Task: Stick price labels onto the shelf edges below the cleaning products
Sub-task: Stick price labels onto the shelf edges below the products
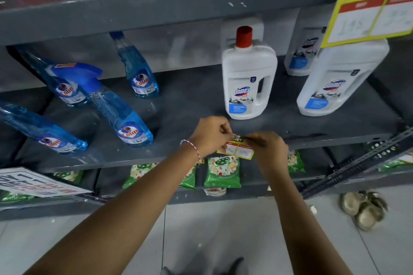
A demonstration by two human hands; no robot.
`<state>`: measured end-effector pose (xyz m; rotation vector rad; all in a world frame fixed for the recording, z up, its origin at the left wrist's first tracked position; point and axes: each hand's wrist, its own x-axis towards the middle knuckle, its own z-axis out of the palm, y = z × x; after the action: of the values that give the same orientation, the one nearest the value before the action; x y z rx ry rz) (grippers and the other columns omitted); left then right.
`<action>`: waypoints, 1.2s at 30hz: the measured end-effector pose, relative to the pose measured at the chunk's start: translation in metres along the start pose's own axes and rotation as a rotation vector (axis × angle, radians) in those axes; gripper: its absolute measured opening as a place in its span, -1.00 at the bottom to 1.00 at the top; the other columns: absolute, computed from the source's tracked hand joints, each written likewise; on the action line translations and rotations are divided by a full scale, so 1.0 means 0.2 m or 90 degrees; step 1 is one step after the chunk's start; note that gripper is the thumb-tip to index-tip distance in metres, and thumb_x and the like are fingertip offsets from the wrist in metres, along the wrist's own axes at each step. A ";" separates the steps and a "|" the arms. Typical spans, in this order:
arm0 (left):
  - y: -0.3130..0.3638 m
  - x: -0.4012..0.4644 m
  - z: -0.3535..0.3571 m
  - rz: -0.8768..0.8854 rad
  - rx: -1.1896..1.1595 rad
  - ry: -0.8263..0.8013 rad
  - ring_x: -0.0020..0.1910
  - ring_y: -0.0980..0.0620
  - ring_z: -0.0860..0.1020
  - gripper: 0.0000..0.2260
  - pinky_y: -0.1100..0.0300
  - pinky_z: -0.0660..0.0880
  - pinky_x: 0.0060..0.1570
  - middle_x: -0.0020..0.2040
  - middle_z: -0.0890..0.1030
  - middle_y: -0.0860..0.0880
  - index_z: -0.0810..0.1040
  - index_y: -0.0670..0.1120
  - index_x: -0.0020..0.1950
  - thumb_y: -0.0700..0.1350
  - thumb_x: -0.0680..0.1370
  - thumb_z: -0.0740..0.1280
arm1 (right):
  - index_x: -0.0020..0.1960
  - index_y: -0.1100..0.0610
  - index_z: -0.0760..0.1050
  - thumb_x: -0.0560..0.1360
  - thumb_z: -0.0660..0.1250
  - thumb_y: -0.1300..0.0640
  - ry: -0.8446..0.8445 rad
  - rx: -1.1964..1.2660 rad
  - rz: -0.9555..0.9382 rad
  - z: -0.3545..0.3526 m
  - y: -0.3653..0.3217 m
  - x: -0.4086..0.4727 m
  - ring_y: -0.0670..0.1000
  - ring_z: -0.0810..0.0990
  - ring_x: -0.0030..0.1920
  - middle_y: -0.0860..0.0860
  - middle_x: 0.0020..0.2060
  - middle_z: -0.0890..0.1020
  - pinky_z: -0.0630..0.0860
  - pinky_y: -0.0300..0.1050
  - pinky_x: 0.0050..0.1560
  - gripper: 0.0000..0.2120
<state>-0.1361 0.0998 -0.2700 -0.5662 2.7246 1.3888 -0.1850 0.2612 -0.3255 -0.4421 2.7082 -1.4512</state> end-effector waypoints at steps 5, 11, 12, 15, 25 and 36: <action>0.06 -0.01 0.39 0.041 0.001 0.053 -0.46 -0.12 0.65 -0.88 0.24 0.52 -0.59 -0.33 0.64 -0.27 0.53 -0.28 -0.24 -0.29 0.48 0.40 | -0.11 0.00 0.71 0.37 0.47 0.11 0.033 -0.038 0.061 -0.19 0.25 -0.04 0.02 0.65 -0.15 0.01 -0.19 0.72 0.51 -0.10 -0.14 -0.89; 0.06 0.03 0.65 0.039 0.017 0.112 -0.41 -0.15 0.62 -0.89 -0.02 0.59 -0.40 -0.39 0.63 -0.18 0.53 -0.19 -0.29 -0.25 0.42 0.40 | -0.13 0.07 0.70 0.36 0.48 0.19 0.046 -0.043 0.044 -0.30 0.40 0.02 0.01 0.65 -0.17 0.04 -0.20 0.71 0.36 -0.40 -0.21 -0.90; 0.07 0.03 0.66 0.035 0.018 0.120 -0.39 -0.13 0.62 -0.89 -0.03 0.59 -0.38 -0.39 0.63 -0.18 0.53 -0.19 -0.29 -0.24 0.42 0.40 | -0.12 0.09 0.70 0.36 0.48 0.21 0.047 -0.047 0.033 -0.30 0.41 0.02 0.01 0.64 -0.16 0.05 -0.19 0.70 0.37 -0.37 -0.19 -0.90; 0.08 0.04 0.69 0.026 0.030 0.134 -0.36 -0.11 0.61 -0.89 -0.02 0.57 -0.33 -0.37 0.63 -0.17 0.53 -0.20 -0.28 -0.23 0.43 0.39 | -0.12 0.10 0.69 0.38 0.46 0.25 0.050 -0.049 0.008 -0.30 0.43 0.03 0.04 0.63 -0.16 0.06 -0.18 0.69 0.53 -0.10 -0.11 -0.89; 0.14 0.04 0.66 0.023 0.183 0.105 -0.18 -0.20 0.58 -0.88 0.08 0.47 -0.25 -0.19 0.63 -0.21 0.51 -0.19 -0.17 -0.15 0.50 0.33 | -0.15 0.02 0.55 0.39 0.48 0.17 0.162 -0.083 0.074 -0.28 0.39 0.02 0.06 0.55 -0.14 -0.03 -0.05 0.51 0.54 0.00 -0.25 -0.87; -0.01 -0.05 0.41 0.103 0.224 0.121 -0.20 -0.13 0.59 -0.88 0.02 0.56 -0.26 -0.15 0.61 -0.07 0.56 -0.10 -0.21 -0.31 0.38 0.36 | -0.04 0.20 0.63 0.43 0.31 0.41 0.084 -0.034 -0.035 -0.04 0.22 -0.11 0.15 0.58 -0.10 0.16 -0.05 0.59 0.37 -0.20 -0.13 -0.79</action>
<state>-0.1378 0.1665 -0.3183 -0.4841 3.1269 0.8802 -0.1763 0.2963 -0.3593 -0.4419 2.8641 -1.4753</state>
